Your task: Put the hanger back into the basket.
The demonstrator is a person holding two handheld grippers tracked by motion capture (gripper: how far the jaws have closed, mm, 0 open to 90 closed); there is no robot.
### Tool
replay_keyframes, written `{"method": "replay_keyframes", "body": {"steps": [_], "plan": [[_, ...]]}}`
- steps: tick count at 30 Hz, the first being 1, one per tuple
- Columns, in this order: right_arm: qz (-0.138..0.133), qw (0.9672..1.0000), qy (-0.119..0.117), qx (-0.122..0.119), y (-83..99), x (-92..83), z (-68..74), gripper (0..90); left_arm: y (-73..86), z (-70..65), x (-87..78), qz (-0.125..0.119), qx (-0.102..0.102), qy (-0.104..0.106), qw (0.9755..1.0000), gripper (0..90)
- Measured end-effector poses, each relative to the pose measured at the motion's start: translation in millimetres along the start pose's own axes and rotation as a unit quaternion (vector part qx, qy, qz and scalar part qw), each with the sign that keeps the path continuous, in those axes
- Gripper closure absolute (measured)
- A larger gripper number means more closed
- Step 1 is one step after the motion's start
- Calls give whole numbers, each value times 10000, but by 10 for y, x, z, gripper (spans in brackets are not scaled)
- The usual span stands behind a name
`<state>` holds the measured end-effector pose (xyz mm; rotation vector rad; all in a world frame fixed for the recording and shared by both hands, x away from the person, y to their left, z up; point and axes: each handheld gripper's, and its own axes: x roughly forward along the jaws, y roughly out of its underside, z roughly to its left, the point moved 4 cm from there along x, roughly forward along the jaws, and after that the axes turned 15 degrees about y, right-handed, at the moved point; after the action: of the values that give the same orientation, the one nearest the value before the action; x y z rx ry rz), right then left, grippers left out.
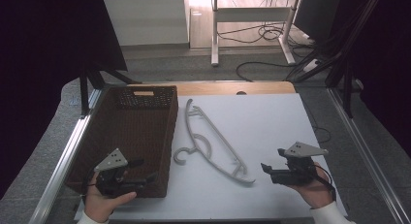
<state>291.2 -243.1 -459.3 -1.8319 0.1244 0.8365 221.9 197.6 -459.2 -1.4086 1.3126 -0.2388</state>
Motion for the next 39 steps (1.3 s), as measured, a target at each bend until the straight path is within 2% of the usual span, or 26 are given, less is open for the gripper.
{"method": "replay_keyframes", "body": {"steps": [12,21,27,39], "plan": [[89,9999,-129,-19,13,14,-11,287,-16,0,-15,-31,0,12,10000,261],[183,9992,-273,-229,9,71,25,351,-6,-11,-22,-22,20,-15,10000,261],[264,9989,-161,-357,11,102,48,375,-3,-9,-21,-18,10,-27,10000,262],[390,9979,-108,-506,-4,193,98,404,2,6,-35,-26,-17,-52,10000,262]]}}
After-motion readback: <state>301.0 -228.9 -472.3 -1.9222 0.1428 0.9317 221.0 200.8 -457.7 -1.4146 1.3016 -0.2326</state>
